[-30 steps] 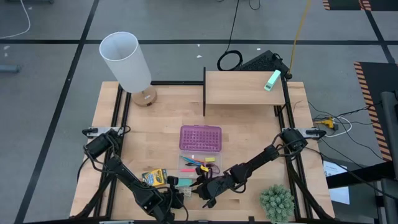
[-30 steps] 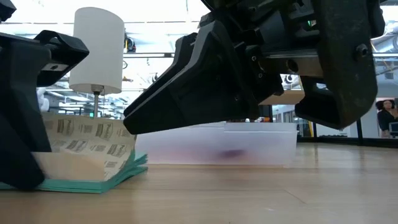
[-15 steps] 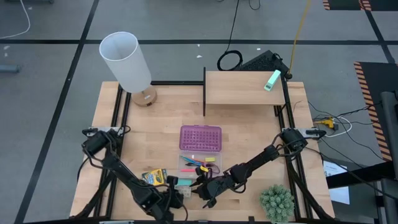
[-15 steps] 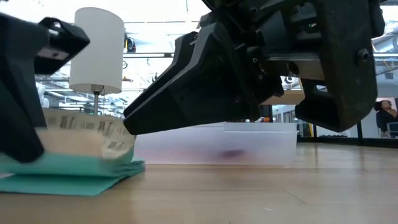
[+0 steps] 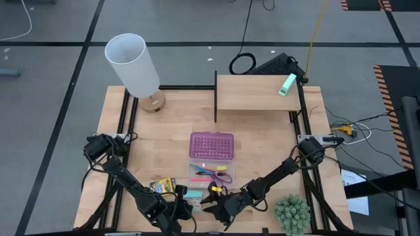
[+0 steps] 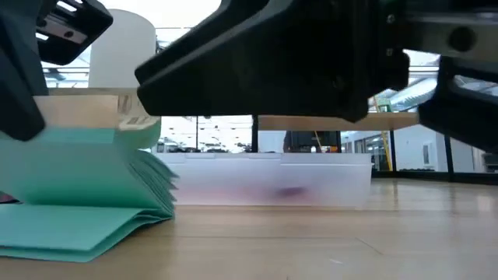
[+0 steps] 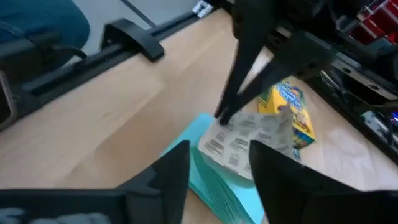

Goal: Pack school essentials
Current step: Put the sticky notes into the violet plastic pencil case

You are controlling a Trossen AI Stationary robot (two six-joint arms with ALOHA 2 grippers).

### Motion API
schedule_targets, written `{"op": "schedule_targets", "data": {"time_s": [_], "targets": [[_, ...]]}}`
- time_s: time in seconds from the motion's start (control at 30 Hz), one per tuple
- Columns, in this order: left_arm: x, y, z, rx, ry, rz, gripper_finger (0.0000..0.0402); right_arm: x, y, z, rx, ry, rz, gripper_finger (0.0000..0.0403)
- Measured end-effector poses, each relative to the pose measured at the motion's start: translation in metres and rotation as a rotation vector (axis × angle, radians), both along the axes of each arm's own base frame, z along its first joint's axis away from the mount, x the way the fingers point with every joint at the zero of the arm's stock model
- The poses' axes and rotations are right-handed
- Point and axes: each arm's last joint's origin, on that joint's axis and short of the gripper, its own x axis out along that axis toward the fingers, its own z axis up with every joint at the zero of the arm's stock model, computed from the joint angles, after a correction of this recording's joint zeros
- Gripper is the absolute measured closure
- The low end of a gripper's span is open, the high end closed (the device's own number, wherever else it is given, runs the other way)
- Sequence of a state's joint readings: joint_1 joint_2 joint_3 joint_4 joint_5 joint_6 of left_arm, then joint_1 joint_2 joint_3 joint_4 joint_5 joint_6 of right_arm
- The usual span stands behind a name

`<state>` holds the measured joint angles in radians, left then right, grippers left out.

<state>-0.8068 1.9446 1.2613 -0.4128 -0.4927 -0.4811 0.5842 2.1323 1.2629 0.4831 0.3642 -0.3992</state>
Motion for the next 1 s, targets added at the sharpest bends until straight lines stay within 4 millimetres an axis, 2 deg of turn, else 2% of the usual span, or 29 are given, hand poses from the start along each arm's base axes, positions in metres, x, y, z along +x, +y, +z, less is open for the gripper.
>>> {"op": "schedule_targets", "data": {"time_s": [0.17,0.3,0.4,0.6,1.0], "targets": [[0.0,0.001,-0.001,-0.005,0.013,0.013,0.0399,0.0,-0.001,-0.001,-0.012,0.012,-0.005,0.018],[0.0,0.001,-0.001,-0.006,0.013,0.014,0.0398,0.0,-0.001,-0.001,-0.028,0.006,0.002,0.0159],[0.001,0.002,-0.001,-0.009,0.015,0.018,0.0398,0.001,-0.001,-0.001,-0.04,-0.008,-0.012,0.0163],[0.005,0.007,-0.001,-0.021,0.027,0.028,0.0398,0.004,-0.002,-0.025,-0.107,-0.016,-0.015,0.0182],[0.013,0.015,-0.001,-0.062,0.05,0.055,0.0399,0.005,-0.001,-0.023,-0.135,-0.058,-0.035,0.0203]]}}
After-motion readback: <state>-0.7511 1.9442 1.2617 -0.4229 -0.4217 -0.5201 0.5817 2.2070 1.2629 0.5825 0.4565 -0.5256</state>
